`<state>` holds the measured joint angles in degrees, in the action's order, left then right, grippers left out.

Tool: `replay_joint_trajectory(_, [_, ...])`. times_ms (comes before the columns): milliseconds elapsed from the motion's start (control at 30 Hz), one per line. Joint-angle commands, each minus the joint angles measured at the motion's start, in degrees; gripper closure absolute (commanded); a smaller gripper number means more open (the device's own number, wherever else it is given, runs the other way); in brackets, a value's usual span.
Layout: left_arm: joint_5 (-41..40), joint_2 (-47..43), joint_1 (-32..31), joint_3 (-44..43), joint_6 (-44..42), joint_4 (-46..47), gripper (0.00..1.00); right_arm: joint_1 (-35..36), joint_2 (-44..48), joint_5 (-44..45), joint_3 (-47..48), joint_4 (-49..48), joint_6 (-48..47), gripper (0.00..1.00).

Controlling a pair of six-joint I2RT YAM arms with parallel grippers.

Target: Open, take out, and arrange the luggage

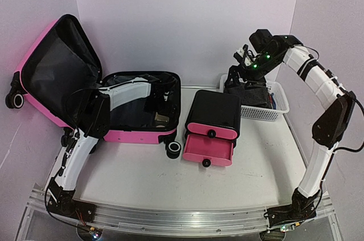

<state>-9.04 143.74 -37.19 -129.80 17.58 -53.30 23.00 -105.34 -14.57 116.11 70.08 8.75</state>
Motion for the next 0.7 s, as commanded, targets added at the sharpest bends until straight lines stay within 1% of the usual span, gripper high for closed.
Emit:
replay_joint_trajectory(0, [2.58, -0.26, 1.31, -0.33, 2.51, 0.57, 0.01, -0.36, -0.40, -1.06, 1.26, -0.40, -0.74, 0.02])
replay_joint_trajectory(100, [-0.44, -0.23, 0.71, 0.95, 0.55, 0.54, 0.01, -0.43, -0.64, -1.23, 1.37, -0.45, -0.63, 0.02])
replay_joint_trajectory(333, [-0.69, 1.06, -0.06, 0.00, -2.09, 0.29, 0.01, -0.42, -1.44, -1.78, 2.02, -0.49, -0.14, 0.02])
replay_joint_trajectory(667, [-10.03, 2.03, -0.16, 0.38, -4.36, -3.90, 0.01, -0.47, -1.87, -1.78, 2.23, -0.59, 0.04, 0.02])
